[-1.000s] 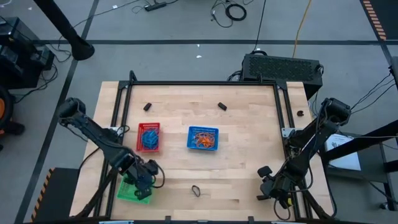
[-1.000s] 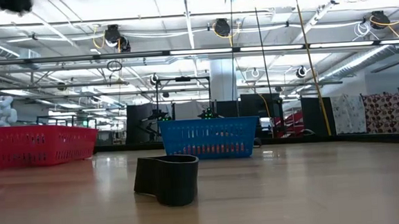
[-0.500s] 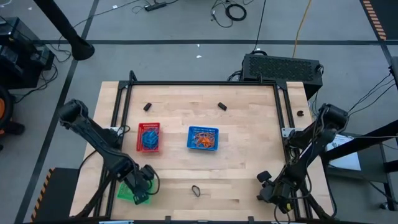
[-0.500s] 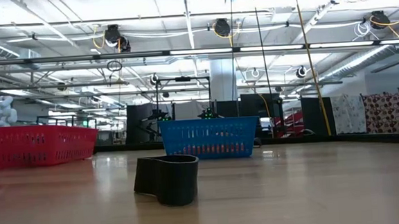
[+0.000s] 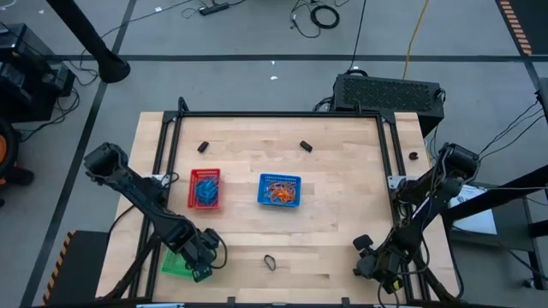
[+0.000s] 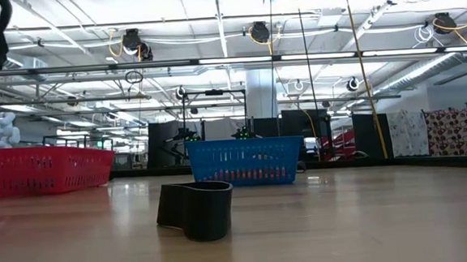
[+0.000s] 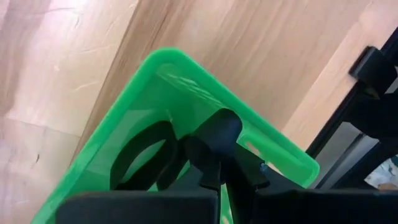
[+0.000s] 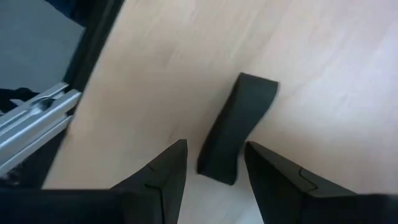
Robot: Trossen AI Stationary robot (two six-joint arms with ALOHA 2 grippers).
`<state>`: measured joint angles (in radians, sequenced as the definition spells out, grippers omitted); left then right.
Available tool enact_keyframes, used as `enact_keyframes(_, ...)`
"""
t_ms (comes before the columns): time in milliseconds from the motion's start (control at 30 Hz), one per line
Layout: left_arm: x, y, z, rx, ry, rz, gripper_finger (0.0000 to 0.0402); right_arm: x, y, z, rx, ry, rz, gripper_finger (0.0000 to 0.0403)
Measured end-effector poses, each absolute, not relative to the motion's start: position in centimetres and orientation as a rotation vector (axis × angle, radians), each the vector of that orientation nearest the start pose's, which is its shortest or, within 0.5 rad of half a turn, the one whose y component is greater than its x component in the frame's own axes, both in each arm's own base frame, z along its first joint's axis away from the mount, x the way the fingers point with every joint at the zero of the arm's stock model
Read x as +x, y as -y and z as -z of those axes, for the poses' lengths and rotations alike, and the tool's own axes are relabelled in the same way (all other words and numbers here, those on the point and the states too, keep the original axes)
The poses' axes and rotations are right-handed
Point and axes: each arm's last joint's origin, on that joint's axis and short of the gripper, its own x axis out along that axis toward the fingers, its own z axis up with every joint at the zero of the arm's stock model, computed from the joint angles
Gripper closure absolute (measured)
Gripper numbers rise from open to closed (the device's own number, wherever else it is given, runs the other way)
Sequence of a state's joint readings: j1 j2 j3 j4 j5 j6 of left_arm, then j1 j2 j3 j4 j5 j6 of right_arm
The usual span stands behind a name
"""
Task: Sort rubber bands into baskets
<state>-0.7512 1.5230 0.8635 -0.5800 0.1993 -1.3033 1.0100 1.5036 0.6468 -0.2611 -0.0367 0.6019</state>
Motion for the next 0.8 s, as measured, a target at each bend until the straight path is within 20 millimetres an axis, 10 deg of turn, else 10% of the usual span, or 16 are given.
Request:
enact_keyframes(400,19.3,18.7,-17.4,-0.689,-1.523,-0.063,0.0283,13.2,-21.1,-13.3,-0.038,-1.251,-0.533,0.0391)
enact_keyframes(800,20.2,17.5,-17.9,-0.835,-1.663,0.016,0.0240,14.5,-20.1,-15.1,0.033,-1.216,-0.514,0.0401)
